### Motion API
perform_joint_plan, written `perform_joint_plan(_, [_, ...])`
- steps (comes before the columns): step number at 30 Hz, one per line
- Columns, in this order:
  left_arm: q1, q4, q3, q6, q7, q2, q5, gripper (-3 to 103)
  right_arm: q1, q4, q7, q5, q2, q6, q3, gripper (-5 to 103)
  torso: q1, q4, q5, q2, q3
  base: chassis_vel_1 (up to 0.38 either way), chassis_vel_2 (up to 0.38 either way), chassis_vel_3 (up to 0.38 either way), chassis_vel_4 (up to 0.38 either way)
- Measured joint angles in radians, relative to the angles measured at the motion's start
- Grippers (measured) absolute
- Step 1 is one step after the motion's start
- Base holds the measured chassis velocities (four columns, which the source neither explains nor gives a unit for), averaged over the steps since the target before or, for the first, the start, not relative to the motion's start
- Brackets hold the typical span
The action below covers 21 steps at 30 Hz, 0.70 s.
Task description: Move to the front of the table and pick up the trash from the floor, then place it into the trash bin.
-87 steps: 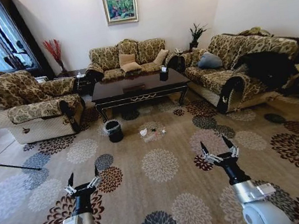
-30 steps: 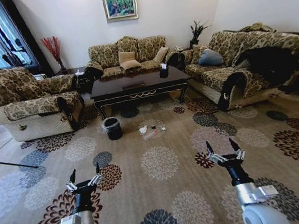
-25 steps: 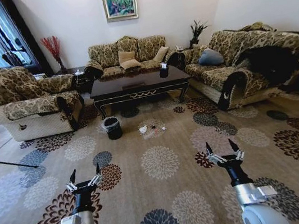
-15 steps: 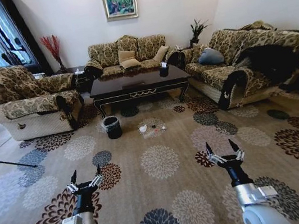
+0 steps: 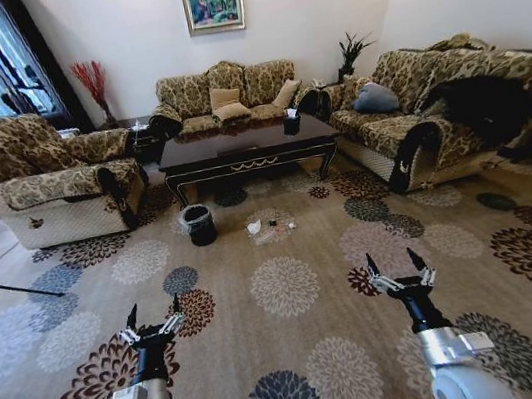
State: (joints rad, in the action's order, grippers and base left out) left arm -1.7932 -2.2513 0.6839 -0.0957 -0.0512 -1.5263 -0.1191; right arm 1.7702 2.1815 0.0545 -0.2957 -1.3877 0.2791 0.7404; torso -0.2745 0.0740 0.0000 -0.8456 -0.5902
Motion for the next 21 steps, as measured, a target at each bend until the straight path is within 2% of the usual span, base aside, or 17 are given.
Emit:
perform_joint_plan(12, [0.000,-0.057,0.016,0.004,0.008,0.003,0.002,100,0.004,0.009,-0.004,0.020,0.007,-0.028,0.001,100,0.022,0.0000,0.0000,0.053,0.030,0.000,0.000,0.000,0.000])
perform_joint_plan(18, [-0.004,-0.073,0.023,0.004,0.016,0.006,0.011,100,0.008,0.030,-0.035,0.034,0.008,-0.060,0.003,100,0.033,0.0001,0.0000,0.080,0.046,0.000,0.000,0.000,0.000])
perform_joint_plan(21, [-0.008,-0.075,0.025,0.004,0.017,0.013,0.010,100,0.001,0.032,-0.054,0.009,0.025,-0.075,0.022,100,0.040,0.0000,0.0000,0.095,0.055,0.000,0.000,0.000,0.000])
